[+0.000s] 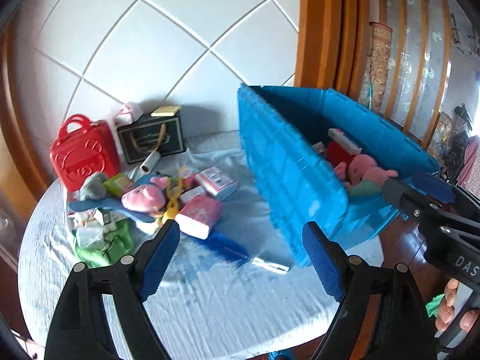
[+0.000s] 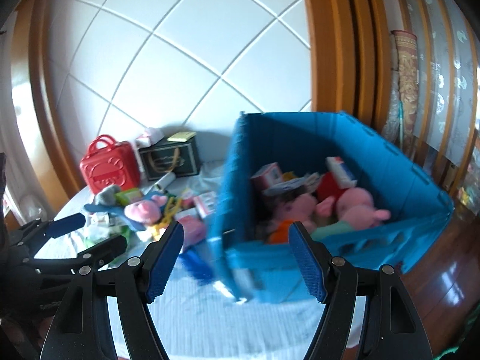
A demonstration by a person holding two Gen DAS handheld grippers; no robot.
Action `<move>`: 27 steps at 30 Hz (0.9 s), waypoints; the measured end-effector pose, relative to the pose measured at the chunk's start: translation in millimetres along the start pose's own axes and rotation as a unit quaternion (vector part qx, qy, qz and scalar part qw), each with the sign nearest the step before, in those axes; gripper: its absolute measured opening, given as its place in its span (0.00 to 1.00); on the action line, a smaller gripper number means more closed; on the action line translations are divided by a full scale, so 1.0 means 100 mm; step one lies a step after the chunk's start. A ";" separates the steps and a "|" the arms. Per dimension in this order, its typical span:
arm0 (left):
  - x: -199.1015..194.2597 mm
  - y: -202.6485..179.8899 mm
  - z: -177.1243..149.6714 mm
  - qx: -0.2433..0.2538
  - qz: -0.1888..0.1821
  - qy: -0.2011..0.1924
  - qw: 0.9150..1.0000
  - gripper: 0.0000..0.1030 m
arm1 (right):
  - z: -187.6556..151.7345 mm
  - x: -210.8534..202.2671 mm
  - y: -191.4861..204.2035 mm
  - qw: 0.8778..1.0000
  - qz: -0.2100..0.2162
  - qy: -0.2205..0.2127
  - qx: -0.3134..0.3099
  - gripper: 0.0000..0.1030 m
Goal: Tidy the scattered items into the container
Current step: 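Move both tools back from the crate toward the pile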
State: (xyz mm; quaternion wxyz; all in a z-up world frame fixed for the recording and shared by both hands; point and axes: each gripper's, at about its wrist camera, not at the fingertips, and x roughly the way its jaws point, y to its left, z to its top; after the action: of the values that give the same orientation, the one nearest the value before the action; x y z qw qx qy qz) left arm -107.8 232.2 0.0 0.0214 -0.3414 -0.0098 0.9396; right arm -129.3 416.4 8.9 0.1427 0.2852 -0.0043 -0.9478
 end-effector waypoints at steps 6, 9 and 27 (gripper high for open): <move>-0.07 0.61 -0.31 -0.028 0.021 0.021 0.999 0.81 | -0.16 0.13 0.62 0.999 0.026 0.029 -0.018 0.71; -0.03 0.87 -0.40 -0.048 0.031 0.030 0.998 0.81 | -0.20 0.25 0.86 0.998 0.041 0.044 -0.031 0.71; 0.89 2.30 -0.62 -0.160 0.143 0.078 0.974 0.82 | -0.24 1.98 1.29 0.983 0.093 0.142 -0.075 0.71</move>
State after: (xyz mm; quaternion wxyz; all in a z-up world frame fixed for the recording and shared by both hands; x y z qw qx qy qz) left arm -143.8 6.4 -112.0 -0.1676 -0.4103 -0.1092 0.8897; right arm -239.7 240.5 -106.3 0.2504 0.4041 0.0607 -0.8776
